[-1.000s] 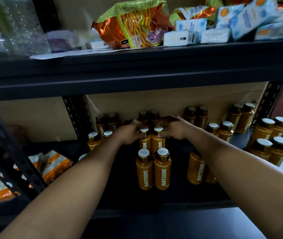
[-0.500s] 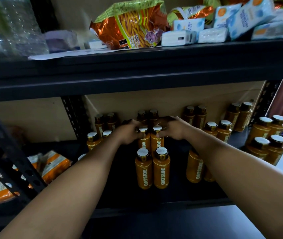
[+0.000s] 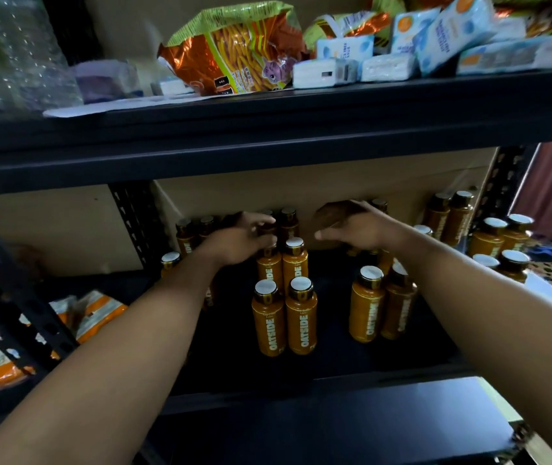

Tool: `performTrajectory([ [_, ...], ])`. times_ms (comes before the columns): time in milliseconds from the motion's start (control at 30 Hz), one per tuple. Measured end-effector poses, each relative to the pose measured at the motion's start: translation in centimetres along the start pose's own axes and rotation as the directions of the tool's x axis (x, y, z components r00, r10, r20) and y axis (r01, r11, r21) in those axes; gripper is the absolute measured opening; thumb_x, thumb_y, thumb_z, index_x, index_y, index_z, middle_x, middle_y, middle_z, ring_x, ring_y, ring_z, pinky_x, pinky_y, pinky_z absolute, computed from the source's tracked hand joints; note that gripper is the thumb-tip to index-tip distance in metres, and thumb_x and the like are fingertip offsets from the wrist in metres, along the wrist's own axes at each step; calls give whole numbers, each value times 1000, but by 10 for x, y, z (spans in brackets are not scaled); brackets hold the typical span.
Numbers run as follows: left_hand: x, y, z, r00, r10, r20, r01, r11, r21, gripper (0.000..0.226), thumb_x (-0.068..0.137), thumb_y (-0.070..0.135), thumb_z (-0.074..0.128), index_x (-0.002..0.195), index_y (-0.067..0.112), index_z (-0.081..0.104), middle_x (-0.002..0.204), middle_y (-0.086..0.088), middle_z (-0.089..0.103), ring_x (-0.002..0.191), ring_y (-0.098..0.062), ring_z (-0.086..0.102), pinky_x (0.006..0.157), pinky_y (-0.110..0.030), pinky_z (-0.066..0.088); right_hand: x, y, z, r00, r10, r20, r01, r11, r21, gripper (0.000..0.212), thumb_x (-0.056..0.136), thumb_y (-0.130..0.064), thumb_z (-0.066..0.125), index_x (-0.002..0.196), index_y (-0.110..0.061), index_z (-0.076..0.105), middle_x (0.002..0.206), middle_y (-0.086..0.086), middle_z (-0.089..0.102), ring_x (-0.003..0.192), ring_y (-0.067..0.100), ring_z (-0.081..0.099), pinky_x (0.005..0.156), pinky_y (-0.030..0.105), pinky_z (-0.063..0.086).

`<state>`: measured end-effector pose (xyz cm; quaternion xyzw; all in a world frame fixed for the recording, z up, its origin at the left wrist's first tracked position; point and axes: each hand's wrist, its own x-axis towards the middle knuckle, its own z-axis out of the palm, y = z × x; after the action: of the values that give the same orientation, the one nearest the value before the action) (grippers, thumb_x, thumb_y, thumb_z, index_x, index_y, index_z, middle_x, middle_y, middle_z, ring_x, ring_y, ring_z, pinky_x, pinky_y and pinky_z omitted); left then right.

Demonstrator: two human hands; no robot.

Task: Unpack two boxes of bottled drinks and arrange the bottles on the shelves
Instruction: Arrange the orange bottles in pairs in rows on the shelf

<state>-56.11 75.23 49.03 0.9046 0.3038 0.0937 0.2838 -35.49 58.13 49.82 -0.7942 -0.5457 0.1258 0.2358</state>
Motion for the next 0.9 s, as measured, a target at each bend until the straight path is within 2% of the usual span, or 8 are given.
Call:
performTrajectory([
  [133, -4, 32, -3, 985, 144, -95, -147, 989, -22, 41, 97, 38, 66, 137, 34, 56, 129, 7, 63, 98, -2, 62, 75, -20, 49, -22, 11, -24, 1000, 29, -9, -29, 999, -13, 22, 94, -57, 63, 99, -35, 64, 99, -8, 71, 92, 10, 66, 79, 27, 49],
  [200, -9, 50, -4, 977, 182, -115, -182, 983, 4, 40, 96, 42, 66, 134, 36, 58, 120, 12, 66, 99, -4, 63, 77, -23, 51, -31, 18, -36, 998, 62, 14, -60, 994, -89, 38, 89, -67, 60, 100, -31, 67, 100, -7, 71, 97, 12, 65, 87, 32, 50],
  [267, -14, 68, -3, 981, 192, -31, -190, 980, 51, 44, 94, 48, 65, 136, 39, 55, 118, 16, 65, 104, -4, 60, 78, -26, 49, -44, 23, -49, 993, 95, 63, -87, 988, -124, 34, 92, -62, 62, 101, -30, 66, 102, -10, 69, 100, 10, 63, 96, 36, 48],
  [333, -19, 86, 0, 974, 179, 136, -197, 972, 132, 54, 93, 51, 67, 142, 40, 50, 123, 15, 65, 107, -5, 58, 80, -27, 46, -60, 29, -59, 989, 89, 115, -78, 992, -95, 31, 95, -52, 65, 118, -32, 61, 108, -17, 69, 102, 2, 59, 101, 34, 43],
  [400, -22, 103, 8, 951, 153, 270, -207, 961, 182, 62, 92, 49, 69, 148, 40, 44, 129, 10, 64, 113, -9, 58, 85, -30, 47, -75, 36, -66, 989, 66, 135, -57, 996, -71, 52, 95, -46, 67, 142, -30, 52, 123, -12, 69, 108, 4, 59, 105, 34, 41],
  [467, -26, 118, 20, 941, 142, 308, -210, 957, 200, 66, 92, 47, 69, 151, 39, 41, 131, 8, 62, 115, -12, 58, 91, -31, 47, -85, 46, -67, 986, 74, 148, -66, 996, -58, 59, 94, -45, 70, 147, -32, 47, 134, -4, 65, 117, 11, 59, 109, 37, 43],
  [700, -33, 138, 78, 952, 137, 273, -180, 974, 139, 67, 90, 43, 73, 149, 41, 43, 142, 4, 55, 123, -17, 56, 100, -38, 48, -105, 80, -41, 976, 82, 204, -68, 995, -79, 64, 90, -43, 75, 147, -35, 48, 140, 0, 59, 125, 18, 58, 109, 40, 47],
  [900, -36, 123, 126, 983, 141, 118, -153, 983, 98, 61, 91, 27, 75, 146, 35, 50, 147, 6, 54, 124, -17, 55, 103, -37, 47, -114, 102, -8, 998, -19, 56, 13, 996, 90, 48, 90, -28, 78, 134, -34, 59, 124, -13, 61, 113, 9, 59, 90, 27, 48],
])
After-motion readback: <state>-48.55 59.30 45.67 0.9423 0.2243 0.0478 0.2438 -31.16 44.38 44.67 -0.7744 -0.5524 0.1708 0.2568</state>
